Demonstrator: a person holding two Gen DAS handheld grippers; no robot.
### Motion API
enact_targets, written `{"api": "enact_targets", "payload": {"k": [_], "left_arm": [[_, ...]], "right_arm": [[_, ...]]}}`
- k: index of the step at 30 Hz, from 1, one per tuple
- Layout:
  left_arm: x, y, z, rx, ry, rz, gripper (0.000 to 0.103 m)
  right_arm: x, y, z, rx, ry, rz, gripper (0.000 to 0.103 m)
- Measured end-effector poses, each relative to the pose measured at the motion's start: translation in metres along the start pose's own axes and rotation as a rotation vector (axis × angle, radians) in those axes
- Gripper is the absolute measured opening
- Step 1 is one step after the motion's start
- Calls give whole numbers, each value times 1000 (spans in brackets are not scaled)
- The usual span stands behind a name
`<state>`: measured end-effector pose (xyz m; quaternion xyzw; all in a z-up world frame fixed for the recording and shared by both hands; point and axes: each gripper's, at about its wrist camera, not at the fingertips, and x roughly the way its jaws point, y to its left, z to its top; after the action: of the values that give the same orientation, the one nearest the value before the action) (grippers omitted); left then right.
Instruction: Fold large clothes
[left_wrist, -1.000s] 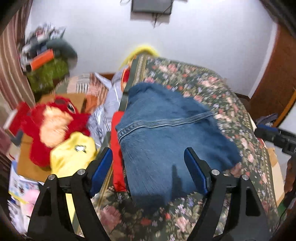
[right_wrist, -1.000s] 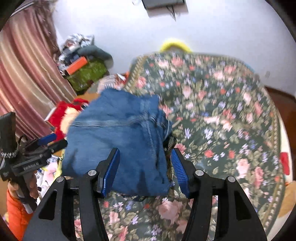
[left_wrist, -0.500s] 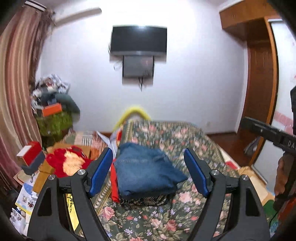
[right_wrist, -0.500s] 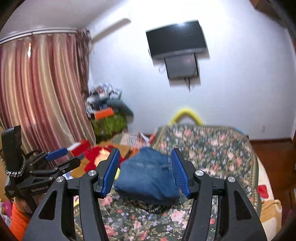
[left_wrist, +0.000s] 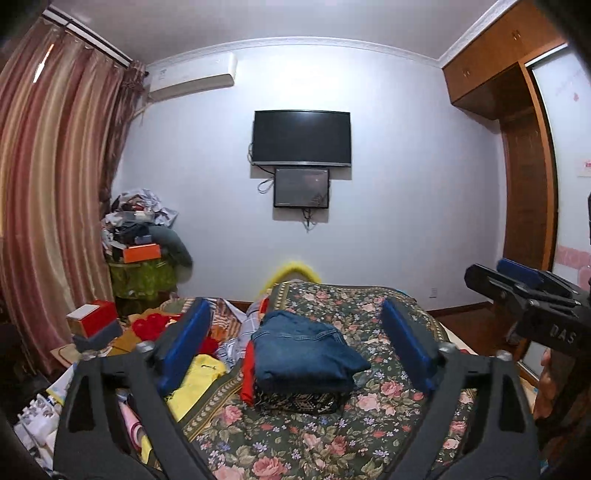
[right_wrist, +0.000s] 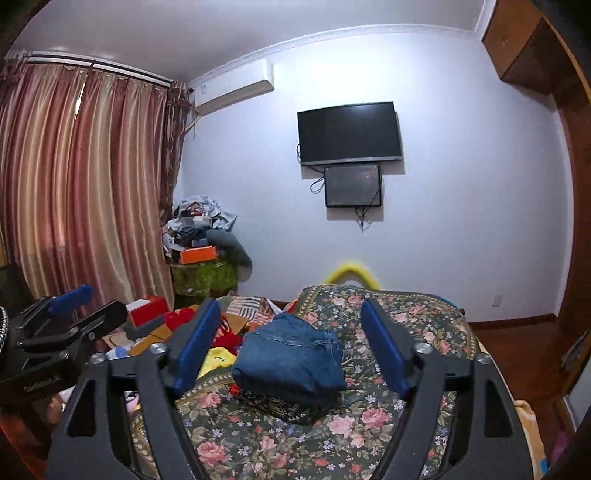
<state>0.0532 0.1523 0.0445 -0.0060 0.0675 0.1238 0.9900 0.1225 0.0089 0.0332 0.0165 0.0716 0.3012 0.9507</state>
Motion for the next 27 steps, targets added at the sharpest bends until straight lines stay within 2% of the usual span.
{"api": "enact_targets", "payload": {"k": [1, 4, 14, 27], "left_arm": [[-2, 1, -1, -7, -3, 4, 102], [-4, 1, -2, -10, 2, 23, 102], [-7, 1, -7, -19, 6, 26, 102], [4, -2, -14, -34, 34, 14, 102]], "right_arm": [[-1, 0, -1, 4, -3, -5, 91], [-2, 0, -2, 9, -6, -21, 103], [-12, -5, -6, 30, -15, -53, 103], [-16, -9, -16, 47, 18, -66, 103]]}}
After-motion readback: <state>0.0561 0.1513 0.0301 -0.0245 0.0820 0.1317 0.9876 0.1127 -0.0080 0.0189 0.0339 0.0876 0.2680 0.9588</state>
